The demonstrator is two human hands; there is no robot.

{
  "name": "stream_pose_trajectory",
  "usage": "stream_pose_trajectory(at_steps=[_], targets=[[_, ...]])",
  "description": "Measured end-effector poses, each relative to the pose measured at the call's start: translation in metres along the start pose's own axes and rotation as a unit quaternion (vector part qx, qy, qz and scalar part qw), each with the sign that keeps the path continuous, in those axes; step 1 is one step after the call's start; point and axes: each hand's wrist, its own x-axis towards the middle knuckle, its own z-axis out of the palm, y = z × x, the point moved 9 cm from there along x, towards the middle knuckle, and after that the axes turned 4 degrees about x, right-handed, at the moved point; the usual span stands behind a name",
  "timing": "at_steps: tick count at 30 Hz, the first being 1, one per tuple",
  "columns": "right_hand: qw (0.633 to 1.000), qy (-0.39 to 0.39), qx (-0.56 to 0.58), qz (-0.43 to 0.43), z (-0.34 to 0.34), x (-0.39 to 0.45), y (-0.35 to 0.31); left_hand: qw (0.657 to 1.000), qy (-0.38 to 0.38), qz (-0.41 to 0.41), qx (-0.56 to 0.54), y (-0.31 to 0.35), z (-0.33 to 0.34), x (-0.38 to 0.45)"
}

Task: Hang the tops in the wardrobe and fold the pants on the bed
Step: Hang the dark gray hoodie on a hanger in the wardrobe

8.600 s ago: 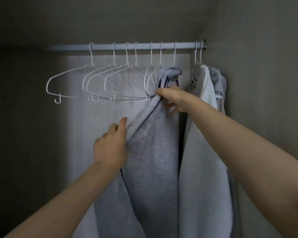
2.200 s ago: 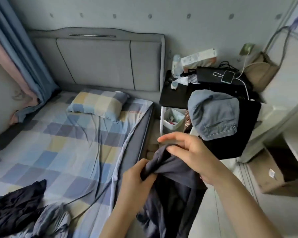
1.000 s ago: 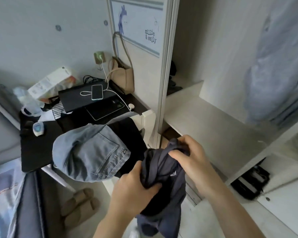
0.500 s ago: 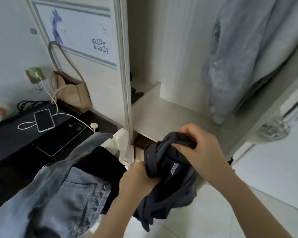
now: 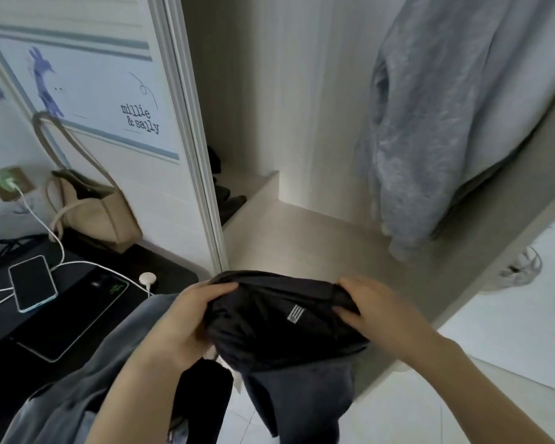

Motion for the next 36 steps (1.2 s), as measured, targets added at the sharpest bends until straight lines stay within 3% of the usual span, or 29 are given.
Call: stream_pose_trajectory(at_steps=[3, 5, 7, 11, 13, 17, 20, 22, 25, 31, 36], targets=[[0.991, 0.126, 0.019, 0.041, -0.034, 0.036, 0.018, 0.985, -0.052, 0.026, 0.164, 0.030, 0.019, 0.002], [0.977, 0.196, 0.071, 0.043, -0.061, 0.058, 0.020, 0.922, -0.038, 0.079, 0.377, 0.053, 0.030, 0.011], [0.960, 0.247, 0.130, 0.029, -0.083, 0.082, 0.021, 0.848, -0.004, 0.123, 0.515, 0.079, 0.042, 0.030], [0.937, 0.268, 0.221, -0.033, -0.103, 0.119, 0.004, 0.770, 0.075, 0.175, 0.609, 0.112, 0.055, 0.071], [0.934, 0.267, 0.234, -0.049, -0.106, 0.132, -0.001, 0.750, 0.115, 0.227, 0.610, 0.126, 0.060, 0.083], [0.934, 0.259, 0.240, -0.051, -0.114, 0.158, 0.007, 0.787, 0.211, 0.323, 0.481, 0.176, 0.040, 0.093], [0.957, 0.210, 0.190, -0.067, -0.110, 0.172, 0.006, 0.822, 0.229, 0.364, 0.373, 0.215, 0.030, 0.095], [0.973, 0.171, 0.143, -0.062, -0.105, 0.181, 0.003, 0.863, 0.198, 0.360, 0.293, 0.237, 0.034, 0.099], [0.975, 0.162, 0.142, -0.050, -0.113, 0.190, 0.001, 0.932, 0.083, 0.289, 0.201, 0.260, 0.055, 0.107], [0.971, 0.201, 0.122, -0.027, -0.168, 0.200, 0.003, 0.895, -0.008, 0.288, 0.340, 0.334, 0.109, 0.087], [0.952, 0.290, 0.097, -0.005, -0.255, 0.198, -0.004, 0.866, 0.034, 0.391, 0.311, 0.403, 0.133, 0.075]])
